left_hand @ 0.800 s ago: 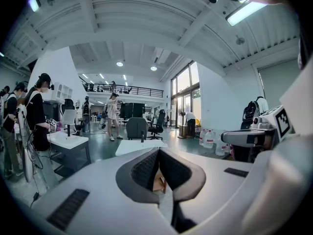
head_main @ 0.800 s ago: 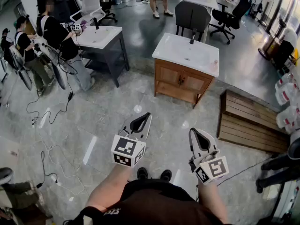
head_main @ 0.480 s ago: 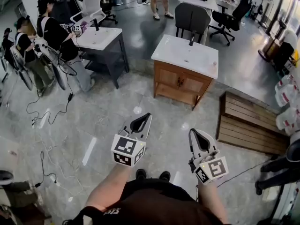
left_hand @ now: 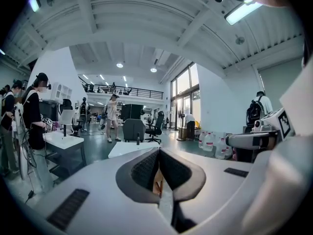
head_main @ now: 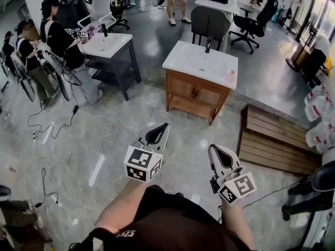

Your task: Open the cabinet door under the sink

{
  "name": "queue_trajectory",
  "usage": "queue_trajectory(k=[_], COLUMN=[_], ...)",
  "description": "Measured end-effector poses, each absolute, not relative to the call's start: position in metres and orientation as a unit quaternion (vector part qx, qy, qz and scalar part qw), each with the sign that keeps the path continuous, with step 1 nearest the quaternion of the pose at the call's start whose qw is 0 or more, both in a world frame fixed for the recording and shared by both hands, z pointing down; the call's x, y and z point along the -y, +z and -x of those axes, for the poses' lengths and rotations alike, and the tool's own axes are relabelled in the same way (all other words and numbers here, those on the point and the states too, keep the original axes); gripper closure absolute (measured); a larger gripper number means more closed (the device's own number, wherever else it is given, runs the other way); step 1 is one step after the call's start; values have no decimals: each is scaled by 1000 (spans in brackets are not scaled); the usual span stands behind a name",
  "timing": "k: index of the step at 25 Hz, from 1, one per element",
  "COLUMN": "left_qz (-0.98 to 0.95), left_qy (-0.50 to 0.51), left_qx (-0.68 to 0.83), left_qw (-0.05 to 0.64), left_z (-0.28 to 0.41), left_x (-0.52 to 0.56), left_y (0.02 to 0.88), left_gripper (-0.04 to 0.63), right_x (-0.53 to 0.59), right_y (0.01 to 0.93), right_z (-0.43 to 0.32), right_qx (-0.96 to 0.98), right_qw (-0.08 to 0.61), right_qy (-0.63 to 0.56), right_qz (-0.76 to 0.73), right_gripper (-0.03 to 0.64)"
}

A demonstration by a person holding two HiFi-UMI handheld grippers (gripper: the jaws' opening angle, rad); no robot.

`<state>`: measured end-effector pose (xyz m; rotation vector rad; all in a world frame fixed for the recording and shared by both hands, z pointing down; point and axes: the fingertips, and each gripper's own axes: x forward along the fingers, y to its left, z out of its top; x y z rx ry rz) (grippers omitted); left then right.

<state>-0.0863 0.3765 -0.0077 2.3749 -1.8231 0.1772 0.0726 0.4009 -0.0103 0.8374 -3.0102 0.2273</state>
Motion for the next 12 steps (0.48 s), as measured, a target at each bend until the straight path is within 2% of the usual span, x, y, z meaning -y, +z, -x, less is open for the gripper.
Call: queue_trajectory(k=[6, 12], left_qz=[-781, -780], left_qy=[59, 52], left_qx=[616, 617], left_qw=[83, 98], left_z=[89, 112], left_x=[-362, -318], left_y=[4, 20], left_gripper=[577, 577], right_x=[-384, -341], right_y=[-2, 14], right_z=[-83, -58], right_qx=[959, 959], right_qw=[2, 23], right_qy=[91, 99], right_qz=[-267, -264], right_gripper=[603, 603])
